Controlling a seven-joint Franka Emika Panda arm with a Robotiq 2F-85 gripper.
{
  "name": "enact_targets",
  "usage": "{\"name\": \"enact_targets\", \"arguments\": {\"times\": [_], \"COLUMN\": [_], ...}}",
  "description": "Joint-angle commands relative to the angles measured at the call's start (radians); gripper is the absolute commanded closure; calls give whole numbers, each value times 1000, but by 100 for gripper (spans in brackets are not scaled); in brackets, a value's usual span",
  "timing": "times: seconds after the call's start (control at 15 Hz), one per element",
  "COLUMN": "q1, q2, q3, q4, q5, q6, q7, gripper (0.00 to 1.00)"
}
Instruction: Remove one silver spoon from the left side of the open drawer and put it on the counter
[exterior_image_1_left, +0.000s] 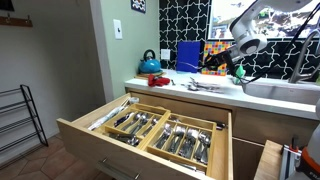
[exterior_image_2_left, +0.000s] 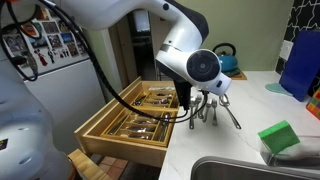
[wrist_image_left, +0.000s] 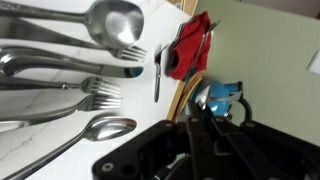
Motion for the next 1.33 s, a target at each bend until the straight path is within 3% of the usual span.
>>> {"name": "enact_targets", "arguments": {"times": [0.0,0.4,0.67,1.07,1.27], "q1": [21,32,37,95,124], "q2": [94,191,221,247,279], "q3": [14,20,28,85,113], "q4": [79,177,218,269,303], "q5": [97,114,83,114,153], "q6": [133,261,256,317,403], "q7": [75,188,316,477,510], "gripper": [97,97,97,97,98]}}
